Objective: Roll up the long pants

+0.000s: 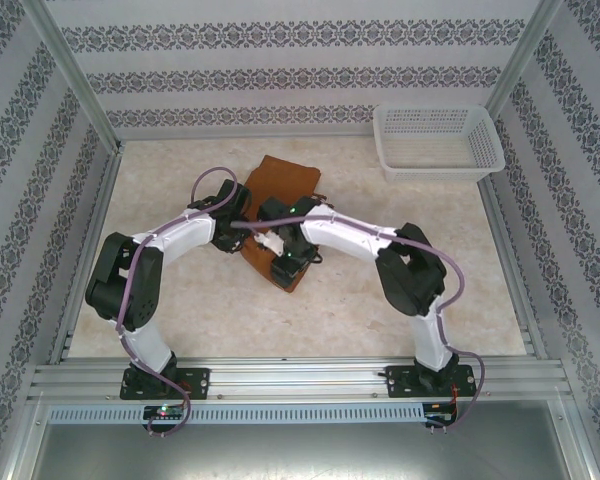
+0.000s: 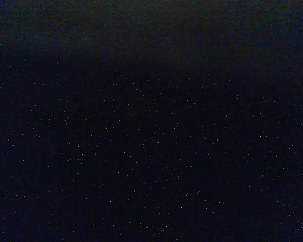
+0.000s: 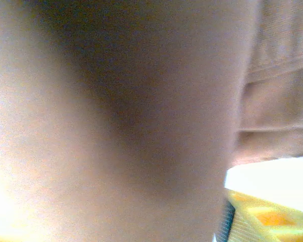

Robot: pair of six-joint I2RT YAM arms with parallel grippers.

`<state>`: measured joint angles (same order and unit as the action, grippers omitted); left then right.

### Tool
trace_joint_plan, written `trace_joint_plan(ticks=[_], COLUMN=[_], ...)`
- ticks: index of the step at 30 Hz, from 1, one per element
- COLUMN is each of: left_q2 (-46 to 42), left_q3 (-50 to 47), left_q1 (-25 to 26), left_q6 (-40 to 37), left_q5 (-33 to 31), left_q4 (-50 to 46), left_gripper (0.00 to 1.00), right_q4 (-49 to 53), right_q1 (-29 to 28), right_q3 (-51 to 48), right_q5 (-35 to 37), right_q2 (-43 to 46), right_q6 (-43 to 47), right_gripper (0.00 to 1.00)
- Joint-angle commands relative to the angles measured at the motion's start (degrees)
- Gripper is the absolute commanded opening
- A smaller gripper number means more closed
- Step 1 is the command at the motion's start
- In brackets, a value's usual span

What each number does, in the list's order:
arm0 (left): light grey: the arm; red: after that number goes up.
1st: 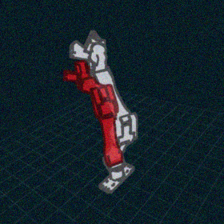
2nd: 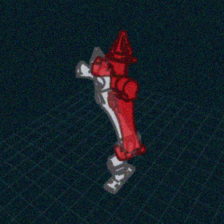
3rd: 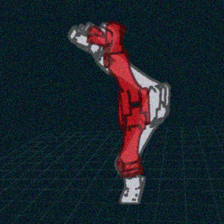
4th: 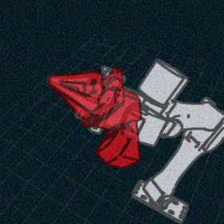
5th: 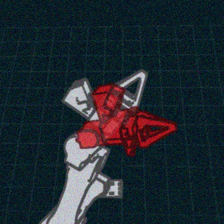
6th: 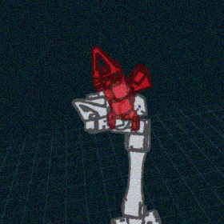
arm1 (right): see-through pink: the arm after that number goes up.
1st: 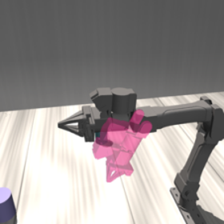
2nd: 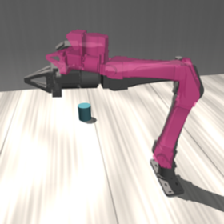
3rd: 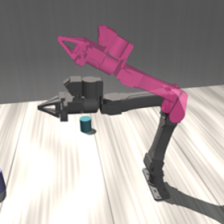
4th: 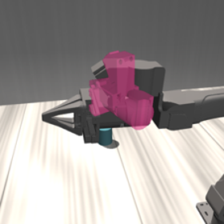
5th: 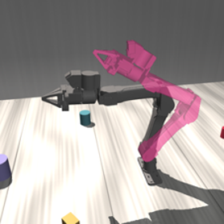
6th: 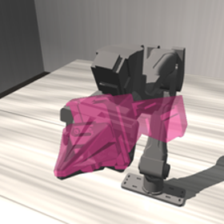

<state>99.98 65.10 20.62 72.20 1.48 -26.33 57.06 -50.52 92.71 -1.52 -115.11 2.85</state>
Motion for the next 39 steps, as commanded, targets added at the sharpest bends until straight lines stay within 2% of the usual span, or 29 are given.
trace_joint_plan(ticks=[1,5,10,15,22,24,25,26,27,28,29,30,32,33,39], left_q2=[0.98,1.27,1.49,1.35,1.35,1.27,1.11,0.93,0.75,0.44,0.17,-0.11,-0.94,-1.39,-3.04], left_q3=[1.69,2.0,2.13,2.41,2.32,2.12,1.97,1.8,1.68,1.6,1.53,1.73,2.34,2.58,3.72], left_q1=[0.4,0.4,0.55,0.51,0.49,0.49,0.48,0.42,0.4,0.41,0.46,0.4,0.4,0.42,0.39], left_q6=[-1.04,-0.93,-0.88,-1.03,-0.91,-0.92,-0.88,-0.91,-1.02,-1.17,-1.27,-1.2,-1.13,-1.23,-1.49], left_q5=[0.98,1.42,1.93,2.03,2.56,2.82,2.89,3.02,3.01,3.01,2.93,2.57,0.68,-0.33,-1.74], left_q4=[-0.28,-0.65,-0.74,-1.36,-1.35,-1.27,-1.27,-1.31,-1.36,-1.36,-1.52,-2.2,-4.5,-5.45,-6.97], left_gripper=[0.0,0.0,0.0,0.0,0.0,0.0,0.0,0.0,0.0,0.0,0.06,0.26,0.96,1.0,1.0], right_q4=[-3.52,-4.39,-4.45,-9.24,-11.87,-13.18,-14.37,-14.69,-14.73,-14.46,-13.99,-13.46,-12.82,-12.52,-7.49], right_q1=[-5.95,-12.53,-17.0,-17.06,-14.96,-13.67,-12.7,-11.55,-10.35,-9.02,-7.84,-6.91,-5.14,-4.38,1.51], right_q3=[-1.59,-1.3,-0.71,-3.89,-2.68,-3.22,-4.04,-4.49,-4.71,-4.75,-4.52,-4.44,-4.46,-4.4,-0.64], right_q5=[21.57,31.63,39.06,43.81,41.89,40.63,38.24,34.21,31.19,28.29,25.78,23.31,18.79,16.19,-2.21], right_q2=[6.11,6.82,1.86,-2.34,-10.25,-11.85,-11.95,-11.72,-11.32,-10.73,-10.16,-9.53,-7.48,-6.59,-3.64], right_q6=[-1.59,-3.69,-4.56,-2.76,-0.37,1.78,3.29,4.13,3.93,3.28,2.61,2.3,1.55,1.52,-0.12], right_gripper=[0.65,0.66,0.72,0.75,0.74,0.66,0.54,0.24,0.0,0.0,0.0,0.0,0.0,0.0,0.0])
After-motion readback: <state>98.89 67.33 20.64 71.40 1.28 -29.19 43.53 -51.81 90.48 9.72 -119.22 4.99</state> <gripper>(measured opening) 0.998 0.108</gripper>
